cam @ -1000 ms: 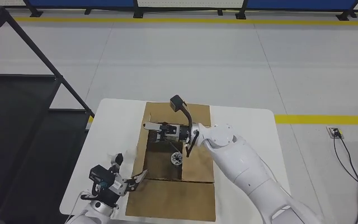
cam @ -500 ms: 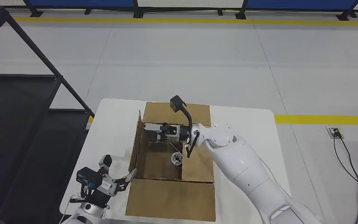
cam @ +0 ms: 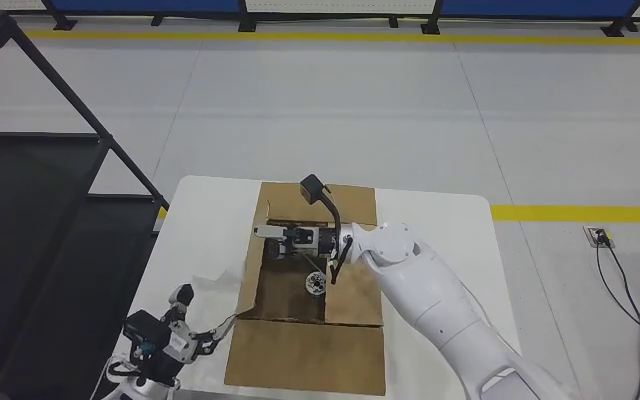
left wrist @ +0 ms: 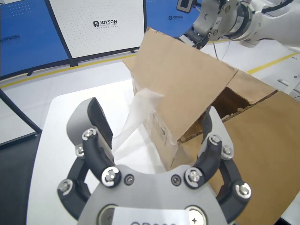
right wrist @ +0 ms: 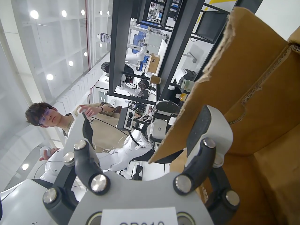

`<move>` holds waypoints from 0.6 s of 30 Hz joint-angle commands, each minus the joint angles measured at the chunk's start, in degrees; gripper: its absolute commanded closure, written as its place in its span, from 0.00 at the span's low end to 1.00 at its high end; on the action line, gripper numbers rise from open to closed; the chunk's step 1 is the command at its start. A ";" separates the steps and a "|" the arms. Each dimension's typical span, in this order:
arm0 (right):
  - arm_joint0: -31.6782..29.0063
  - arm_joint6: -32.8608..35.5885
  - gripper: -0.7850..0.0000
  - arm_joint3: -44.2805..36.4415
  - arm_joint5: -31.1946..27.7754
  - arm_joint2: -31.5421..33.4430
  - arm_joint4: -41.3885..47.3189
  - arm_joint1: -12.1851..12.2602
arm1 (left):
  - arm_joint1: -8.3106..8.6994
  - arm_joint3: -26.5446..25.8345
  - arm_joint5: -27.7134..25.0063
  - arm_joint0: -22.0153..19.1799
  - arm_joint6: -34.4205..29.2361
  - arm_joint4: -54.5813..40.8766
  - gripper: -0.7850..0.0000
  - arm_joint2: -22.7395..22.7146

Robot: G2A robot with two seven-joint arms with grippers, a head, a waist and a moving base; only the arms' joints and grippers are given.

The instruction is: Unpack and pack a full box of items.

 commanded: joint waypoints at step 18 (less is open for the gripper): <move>-0.22 0.64 0.00 0.95 -0.24 0.73 -0.83 -0.58 | -0.64 20.83 8.51 -14.98 -10.37 3.81 0.00 5.14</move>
